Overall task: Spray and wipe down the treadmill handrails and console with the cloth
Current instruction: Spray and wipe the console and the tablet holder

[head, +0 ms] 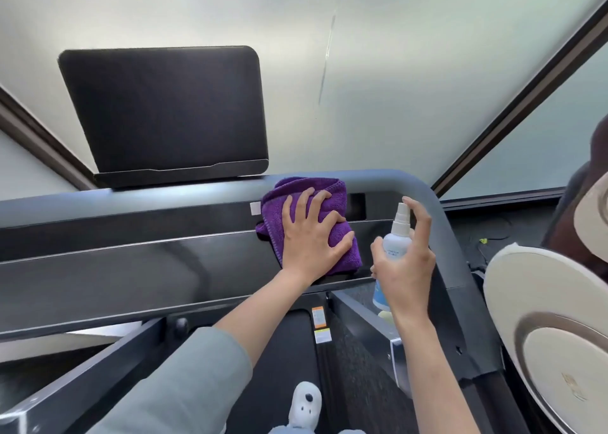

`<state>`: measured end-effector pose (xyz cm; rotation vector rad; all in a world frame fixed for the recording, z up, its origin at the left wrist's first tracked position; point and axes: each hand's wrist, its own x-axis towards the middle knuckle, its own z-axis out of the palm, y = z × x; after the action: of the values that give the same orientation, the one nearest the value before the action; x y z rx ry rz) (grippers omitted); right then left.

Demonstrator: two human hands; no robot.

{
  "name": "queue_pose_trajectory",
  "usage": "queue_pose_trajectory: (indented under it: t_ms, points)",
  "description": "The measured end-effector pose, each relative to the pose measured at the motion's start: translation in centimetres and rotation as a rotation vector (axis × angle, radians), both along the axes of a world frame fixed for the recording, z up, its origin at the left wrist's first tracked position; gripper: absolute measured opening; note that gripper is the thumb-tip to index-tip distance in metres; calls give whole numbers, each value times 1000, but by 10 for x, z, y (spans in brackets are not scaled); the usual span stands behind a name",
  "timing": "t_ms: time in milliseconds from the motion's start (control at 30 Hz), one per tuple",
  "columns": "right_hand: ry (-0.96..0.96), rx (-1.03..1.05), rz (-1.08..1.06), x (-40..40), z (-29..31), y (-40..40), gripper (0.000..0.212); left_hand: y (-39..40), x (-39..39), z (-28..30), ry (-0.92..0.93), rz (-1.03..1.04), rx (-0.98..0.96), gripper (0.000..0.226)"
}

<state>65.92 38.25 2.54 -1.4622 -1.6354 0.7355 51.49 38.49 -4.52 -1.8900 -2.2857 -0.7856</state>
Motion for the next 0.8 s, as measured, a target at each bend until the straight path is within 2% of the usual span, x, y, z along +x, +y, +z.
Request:
queue_pose_trajectory:
  t_ms: [300, 400, 800]
  points:
    - [35, 6, -80, 57, -4, 6, 62, 49, 78, 2, -46, -192, 24, 40]
    - [49, 10, -112, 71, -8, 5, 62, 54, 95, 2, -85, -175, 34, 45]
    - [26, 23, -85, 59, -6, -11, 63, 35, 64, -6, -91, -227, 96, 34]
